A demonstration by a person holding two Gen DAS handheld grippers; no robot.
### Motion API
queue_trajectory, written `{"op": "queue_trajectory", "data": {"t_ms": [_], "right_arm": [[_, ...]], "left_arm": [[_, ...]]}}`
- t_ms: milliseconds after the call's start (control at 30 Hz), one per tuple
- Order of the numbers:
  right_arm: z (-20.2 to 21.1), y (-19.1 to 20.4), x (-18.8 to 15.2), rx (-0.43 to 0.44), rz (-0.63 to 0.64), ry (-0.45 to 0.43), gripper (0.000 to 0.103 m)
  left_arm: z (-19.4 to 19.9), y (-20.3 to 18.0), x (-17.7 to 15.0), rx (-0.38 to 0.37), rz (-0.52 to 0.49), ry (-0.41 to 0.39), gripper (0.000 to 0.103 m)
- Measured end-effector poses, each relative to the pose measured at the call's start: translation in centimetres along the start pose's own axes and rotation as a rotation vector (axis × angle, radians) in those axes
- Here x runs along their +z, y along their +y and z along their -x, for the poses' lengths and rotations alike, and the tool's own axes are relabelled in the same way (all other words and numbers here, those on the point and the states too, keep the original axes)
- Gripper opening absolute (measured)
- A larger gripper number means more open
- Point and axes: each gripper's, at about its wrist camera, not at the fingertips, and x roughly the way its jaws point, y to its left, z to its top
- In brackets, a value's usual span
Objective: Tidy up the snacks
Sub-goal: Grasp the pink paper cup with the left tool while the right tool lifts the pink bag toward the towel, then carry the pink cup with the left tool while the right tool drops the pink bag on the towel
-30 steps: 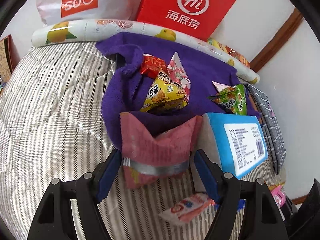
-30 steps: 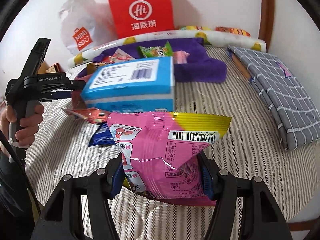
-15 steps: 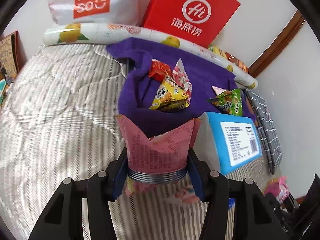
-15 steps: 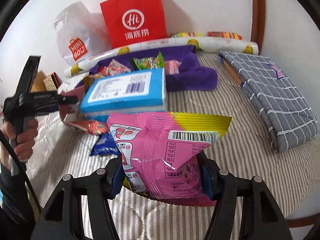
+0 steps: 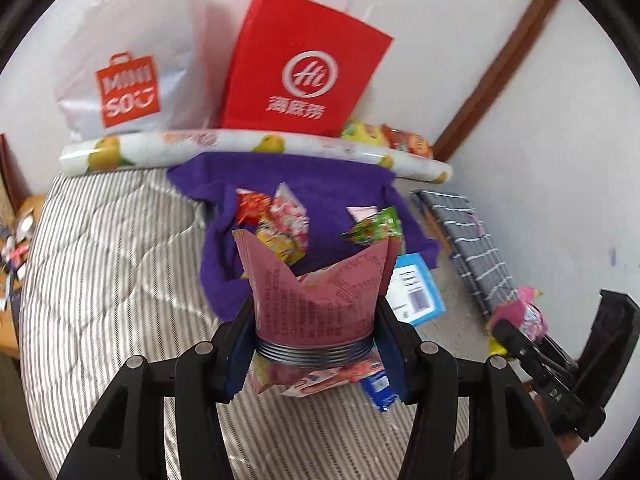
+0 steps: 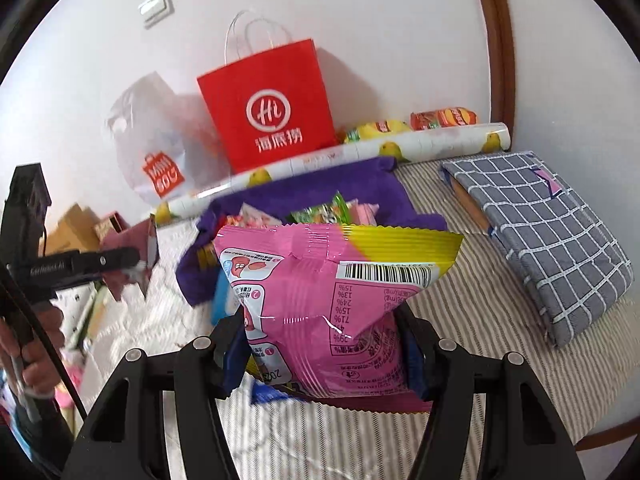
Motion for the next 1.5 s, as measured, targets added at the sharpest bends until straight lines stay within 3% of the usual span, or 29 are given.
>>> {"op": "queue_trajectory", "data": {"t_ms": [367,633,1100,1500], "right_arm": [[-0.9,-0.2,1.6,-0.012,-0.089,-0.004,0.062],[0.6,-0.1,3.9,-0.017,-0.078,-0.030,0.062],[-3.1,1.0,8.6,0.061,0.005,0.011,0.062],[-8.3,-0.2,14.2,0.087,0.022,-0.009,0.062]], "left_arm": [[-1.0,-2.4,1.5,-0.038,-0.080,0.034,0.053],[0.1,-5.0,2.7,-0.056,-0.116,-0.006,0.053],[-0.8,-4.1,5.1,0.011,-0.025,-0.026,0.053],[-4.4,-4.2,10.8,0.056,-0.015,-0.049,0.053]]}}
